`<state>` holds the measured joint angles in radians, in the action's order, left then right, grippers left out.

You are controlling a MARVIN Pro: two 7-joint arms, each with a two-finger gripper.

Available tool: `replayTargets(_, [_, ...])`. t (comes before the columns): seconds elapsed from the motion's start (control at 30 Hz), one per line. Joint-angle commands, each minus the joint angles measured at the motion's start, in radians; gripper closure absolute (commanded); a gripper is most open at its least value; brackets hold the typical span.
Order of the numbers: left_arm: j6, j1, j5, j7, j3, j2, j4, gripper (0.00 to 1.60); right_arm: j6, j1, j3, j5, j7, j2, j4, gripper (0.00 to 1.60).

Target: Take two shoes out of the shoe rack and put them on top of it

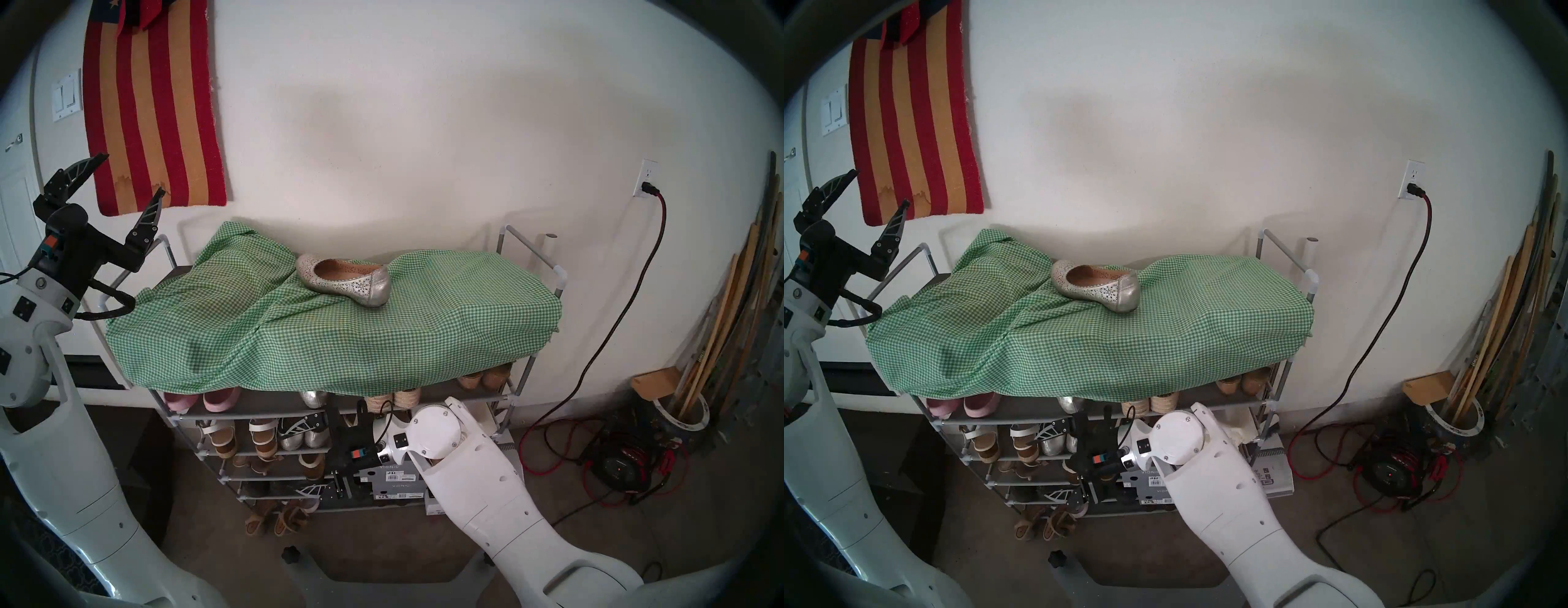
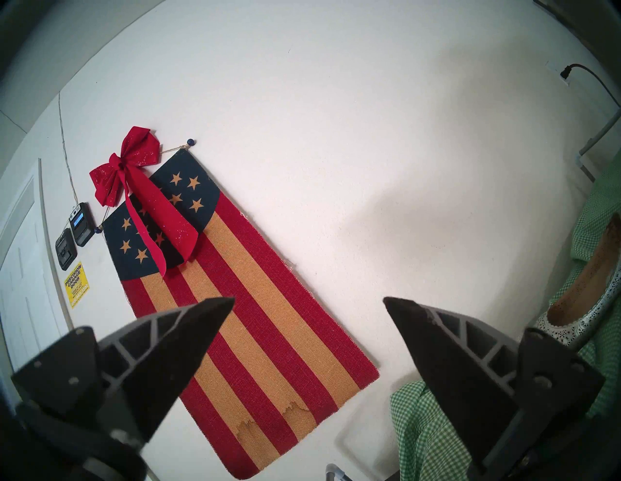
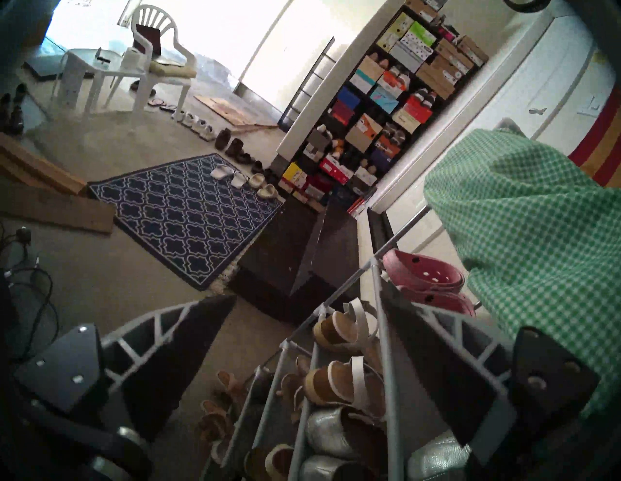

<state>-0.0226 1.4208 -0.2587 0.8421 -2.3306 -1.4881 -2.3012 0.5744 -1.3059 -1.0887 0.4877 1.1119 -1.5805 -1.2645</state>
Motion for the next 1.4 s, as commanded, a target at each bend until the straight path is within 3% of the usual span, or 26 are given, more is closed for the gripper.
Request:
replayTargets(0.0, [0.002, 0.002, -0.002, 0.003, 0.002, 0.002, -0.001, 0.0, 0.024, 0.069, 0.018, 0.055, -0.05, -0.055, 0.071, 0.0])
replayTargets(0.5, [0.002, 0.0, -0.004, 0.006, 0.001, 0.001, -0.001, 0.0, 0.0, 0.165, 0.018, 0.218, -0.179, -0.093, 0.236, 0.0])
replayTargets(0.7, [0.002, -0.001, -0.004, 0.007, 0.001, 0.0, -0.001, 0.0, -0.003, 0.179, 0.013, 0.249, -0.221, -0.093, 0.268, 0.0])
replayTargets(0.93, [0.001, -0.002, -0.005, 0.008, 0.001, -0.001, -0.001, 0.0, 0.006, 0.195, 0.005, 0.299, -0.324, -0.09, 0.317, 0.0])
replayTargets(1.0, [0.001, -0.002, -0.005, 0.008, 0.001, -0.001, -0.001, 0.0, 0.01, 0.191, -0.017, 0.315, -0.317, -0.099, 0.319, 0.0])
replayTargets(1.07, [0.001, -0.002, -0.005, 0.009, 0.0, -0.001, -0.001, 0.0, 0.009, 0.199, -0.002, 0.334, -0.395, -0.092, 0.338, 0.0])
replayTargets(1.23, [0.001, -0.003, -0.006, 0.01, 0.0, -0.002, -0.001, 0.0, 0.02, 0.203, -0.025, 0.38, -0.446, -0.104, 0.362, 0.0])
replayTargets(1.37, [0.001, -0.004, -0.006, 0.011, 0.0, -0.003, -0.001, 0.0, 0.023, 0.22, -0.014, 0.416, -0.538, -0.106, 0.404, 0.0])
